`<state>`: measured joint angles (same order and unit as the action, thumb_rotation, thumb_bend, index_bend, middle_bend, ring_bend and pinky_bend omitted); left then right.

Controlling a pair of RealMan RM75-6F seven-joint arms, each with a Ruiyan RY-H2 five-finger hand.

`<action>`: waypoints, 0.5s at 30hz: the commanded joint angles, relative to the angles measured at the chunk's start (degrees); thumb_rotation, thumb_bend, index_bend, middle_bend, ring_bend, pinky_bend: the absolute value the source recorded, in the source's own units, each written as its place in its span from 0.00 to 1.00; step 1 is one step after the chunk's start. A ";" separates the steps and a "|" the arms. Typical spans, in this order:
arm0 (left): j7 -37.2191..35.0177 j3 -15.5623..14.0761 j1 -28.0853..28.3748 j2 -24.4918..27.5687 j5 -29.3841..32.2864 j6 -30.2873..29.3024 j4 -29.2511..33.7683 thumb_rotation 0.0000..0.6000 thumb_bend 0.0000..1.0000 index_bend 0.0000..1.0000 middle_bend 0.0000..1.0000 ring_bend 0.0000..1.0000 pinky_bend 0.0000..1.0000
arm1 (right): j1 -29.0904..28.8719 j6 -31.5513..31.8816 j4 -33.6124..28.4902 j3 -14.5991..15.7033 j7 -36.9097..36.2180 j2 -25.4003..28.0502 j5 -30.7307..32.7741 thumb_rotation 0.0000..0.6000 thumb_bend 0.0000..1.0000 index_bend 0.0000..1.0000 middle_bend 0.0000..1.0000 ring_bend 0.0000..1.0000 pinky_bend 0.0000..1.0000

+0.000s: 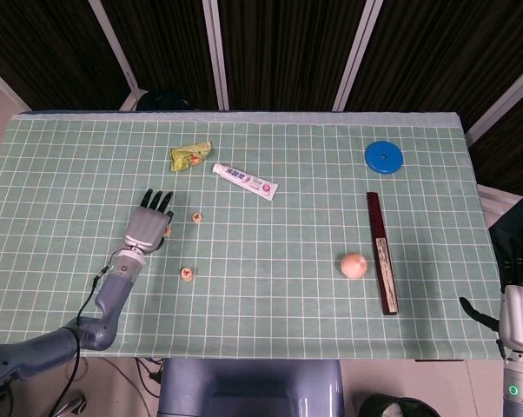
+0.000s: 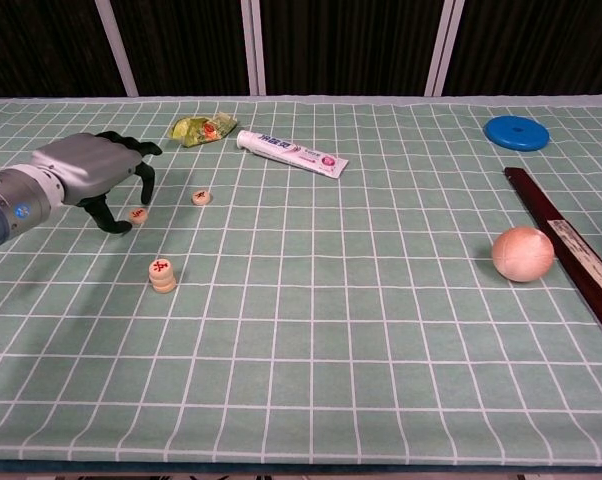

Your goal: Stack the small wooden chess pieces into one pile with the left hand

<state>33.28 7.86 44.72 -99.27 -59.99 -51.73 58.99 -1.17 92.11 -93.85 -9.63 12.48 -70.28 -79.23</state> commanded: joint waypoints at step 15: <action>1.52 0.00 0.31 -2.24 0.02 0.66 -2.28 1.00 0.31 0.48 0.00 0.00 0.00 | -0.02 0.08 0.10 -0.15 -0.20 -0.04 0.18 1.00 0.23 0.09 0.01 0.00 0.00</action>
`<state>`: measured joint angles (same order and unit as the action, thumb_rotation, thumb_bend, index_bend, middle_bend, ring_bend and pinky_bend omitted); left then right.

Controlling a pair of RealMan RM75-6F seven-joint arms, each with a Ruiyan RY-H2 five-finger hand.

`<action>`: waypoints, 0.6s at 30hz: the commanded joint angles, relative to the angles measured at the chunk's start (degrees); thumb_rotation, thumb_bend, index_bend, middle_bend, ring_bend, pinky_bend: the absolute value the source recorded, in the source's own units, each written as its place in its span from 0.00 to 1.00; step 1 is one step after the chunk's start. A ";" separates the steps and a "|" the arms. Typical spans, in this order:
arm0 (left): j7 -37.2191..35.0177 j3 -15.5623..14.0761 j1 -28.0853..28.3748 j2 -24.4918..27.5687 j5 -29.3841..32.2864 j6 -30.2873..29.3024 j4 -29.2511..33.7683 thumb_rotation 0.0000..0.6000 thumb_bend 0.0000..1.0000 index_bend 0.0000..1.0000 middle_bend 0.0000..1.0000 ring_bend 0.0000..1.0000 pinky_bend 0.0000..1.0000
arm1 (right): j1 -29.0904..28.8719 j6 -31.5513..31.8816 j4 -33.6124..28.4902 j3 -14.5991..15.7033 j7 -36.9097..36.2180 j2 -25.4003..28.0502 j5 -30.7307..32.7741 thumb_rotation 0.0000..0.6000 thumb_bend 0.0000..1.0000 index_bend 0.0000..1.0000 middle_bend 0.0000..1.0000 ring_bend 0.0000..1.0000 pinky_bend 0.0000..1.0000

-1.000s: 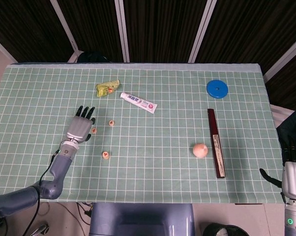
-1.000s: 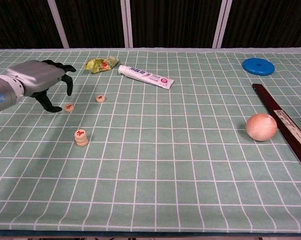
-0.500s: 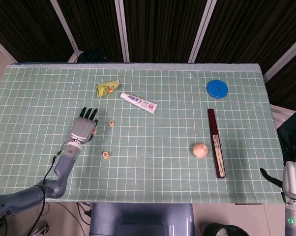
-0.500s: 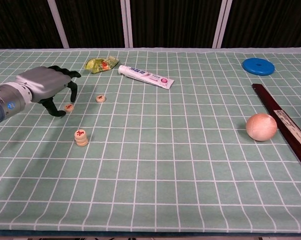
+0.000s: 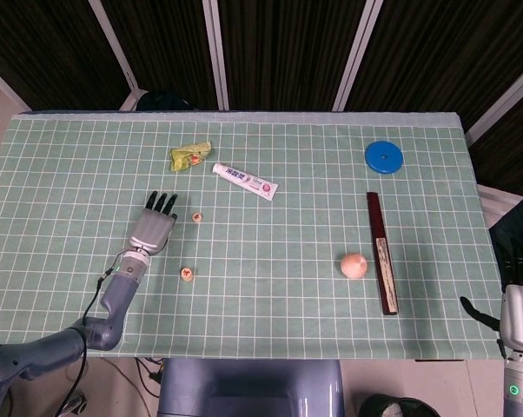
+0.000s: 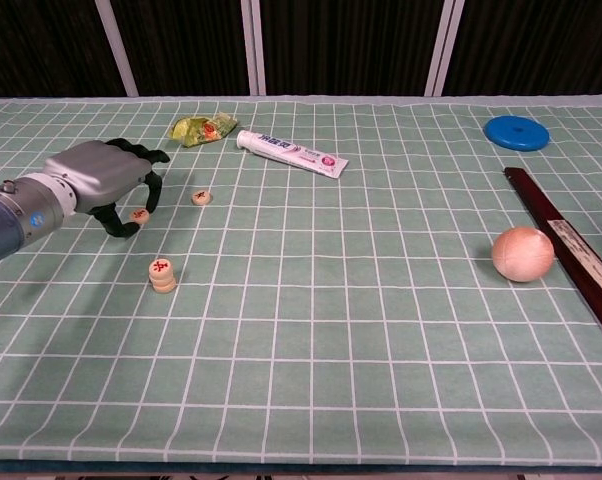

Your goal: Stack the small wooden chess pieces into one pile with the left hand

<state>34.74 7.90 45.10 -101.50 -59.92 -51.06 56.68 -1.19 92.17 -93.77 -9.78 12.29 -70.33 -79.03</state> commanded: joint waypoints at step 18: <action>4.37 0.52 -2.21 9.95 -2.12 -7.33 18.13 1.00 0.31 0.49 0.00 0.00 0.00 | -0.02 -0.04 0.01 -0.12 -0.34 0.01 0.23 1.00 0.23 0.09 0.01 0.00 0.00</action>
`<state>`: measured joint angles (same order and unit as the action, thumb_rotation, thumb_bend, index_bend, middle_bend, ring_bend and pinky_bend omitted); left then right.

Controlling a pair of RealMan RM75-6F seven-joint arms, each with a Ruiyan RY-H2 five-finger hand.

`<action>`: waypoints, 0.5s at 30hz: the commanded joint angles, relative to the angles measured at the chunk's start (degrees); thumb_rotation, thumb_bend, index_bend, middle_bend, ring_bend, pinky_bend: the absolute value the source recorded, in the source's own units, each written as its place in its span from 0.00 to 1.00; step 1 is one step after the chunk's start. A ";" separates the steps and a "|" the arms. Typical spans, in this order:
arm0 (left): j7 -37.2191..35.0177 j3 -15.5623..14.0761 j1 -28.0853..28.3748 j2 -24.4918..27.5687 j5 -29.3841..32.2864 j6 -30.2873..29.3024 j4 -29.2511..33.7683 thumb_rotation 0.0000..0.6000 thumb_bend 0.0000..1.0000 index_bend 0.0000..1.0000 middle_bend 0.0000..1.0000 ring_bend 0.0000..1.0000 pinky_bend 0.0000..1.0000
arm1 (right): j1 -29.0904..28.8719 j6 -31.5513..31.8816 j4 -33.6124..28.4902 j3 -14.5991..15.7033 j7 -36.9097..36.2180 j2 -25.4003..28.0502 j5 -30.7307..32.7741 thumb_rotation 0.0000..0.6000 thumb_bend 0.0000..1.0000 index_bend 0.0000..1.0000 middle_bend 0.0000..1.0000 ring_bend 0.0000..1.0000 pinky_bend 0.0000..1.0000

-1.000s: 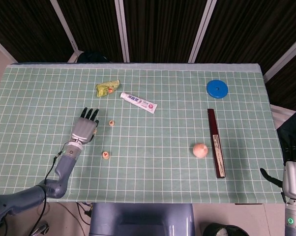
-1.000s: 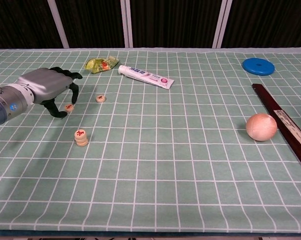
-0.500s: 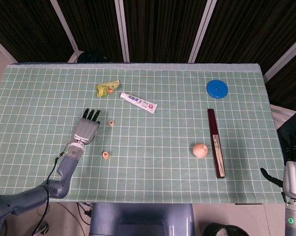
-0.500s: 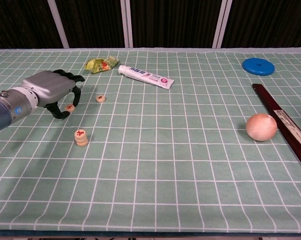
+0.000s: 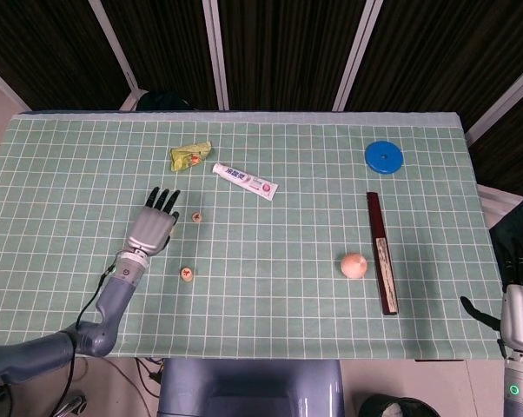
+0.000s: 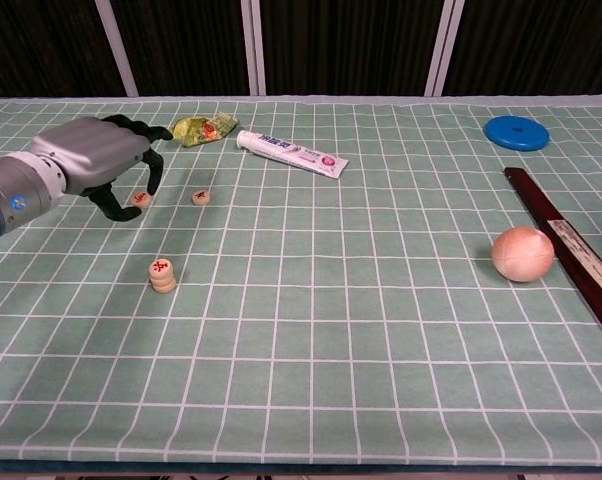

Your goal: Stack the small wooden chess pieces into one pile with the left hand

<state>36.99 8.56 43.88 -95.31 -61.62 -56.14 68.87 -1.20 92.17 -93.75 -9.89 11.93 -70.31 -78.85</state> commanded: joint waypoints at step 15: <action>9.78 -5.04 -2.63 12.10 -0.94 -4.18 25.55 1.00 0.31 0.49 0.00 0.00 0.00 | 0.02 0.09 -0.02 -0.05 -0.03 0.05 0.04 1.00 0.23 0.09 0.01 0.00 0.00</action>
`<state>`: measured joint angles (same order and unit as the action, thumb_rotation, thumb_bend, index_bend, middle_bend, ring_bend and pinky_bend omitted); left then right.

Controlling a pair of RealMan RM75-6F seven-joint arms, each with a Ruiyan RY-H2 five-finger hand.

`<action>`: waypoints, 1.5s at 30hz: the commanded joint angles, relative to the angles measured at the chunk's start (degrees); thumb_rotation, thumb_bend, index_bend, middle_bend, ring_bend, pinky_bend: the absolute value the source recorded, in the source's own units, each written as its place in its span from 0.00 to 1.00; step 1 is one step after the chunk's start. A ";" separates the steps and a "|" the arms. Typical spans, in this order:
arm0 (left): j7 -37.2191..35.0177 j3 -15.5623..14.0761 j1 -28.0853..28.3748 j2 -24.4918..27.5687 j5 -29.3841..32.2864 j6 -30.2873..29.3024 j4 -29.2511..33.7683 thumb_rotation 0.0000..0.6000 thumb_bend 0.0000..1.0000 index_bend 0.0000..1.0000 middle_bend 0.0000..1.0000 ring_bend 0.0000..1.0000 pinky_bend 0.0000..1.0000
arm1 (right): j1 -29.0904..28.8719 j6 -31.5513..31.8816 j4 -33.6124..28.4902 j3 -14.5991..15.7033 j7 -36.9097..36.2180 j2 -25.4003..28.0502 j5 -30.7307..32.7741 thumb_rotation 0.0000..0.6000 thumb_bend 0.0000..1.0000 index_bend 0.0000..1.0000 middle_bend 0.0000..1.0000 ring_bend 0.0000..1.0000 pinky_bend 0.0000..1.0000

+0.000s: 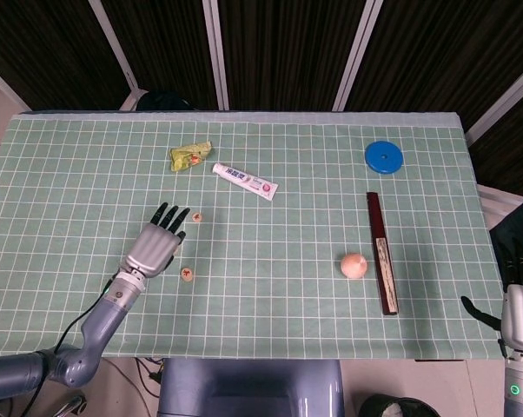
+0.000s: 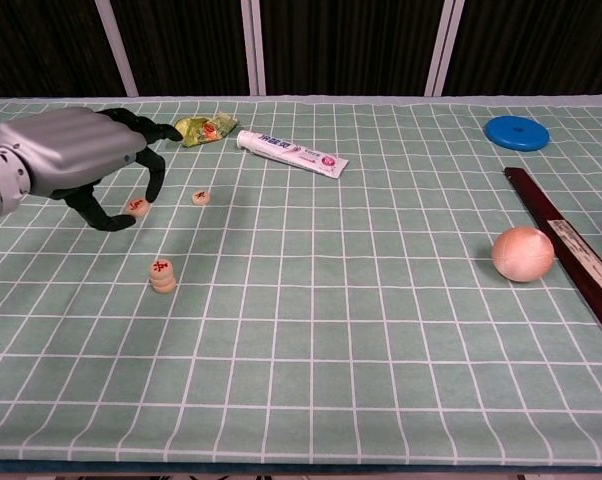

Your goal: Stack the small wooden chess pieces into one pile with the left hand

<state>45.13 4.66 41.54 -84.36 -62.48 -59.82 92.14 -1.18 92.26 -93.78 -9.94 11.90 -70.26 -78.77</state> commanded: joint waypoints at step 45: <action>9.12 -5.40 0.76 -4.89 -1.69 -1.95 0.26 1.00 0.31 0.48 0.00 0.00 0.00 | 0.01 -0.06 -0.09 -0.15 -0.21 0.12 0.41 1.00 0.23 0.09 0.01 0.00 0.00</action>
<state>54.24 -0.72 42.29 -89.22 -64.14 -61.79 92.44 -1.17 92.20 -93.87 -10.09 11.69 -70.14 -78.37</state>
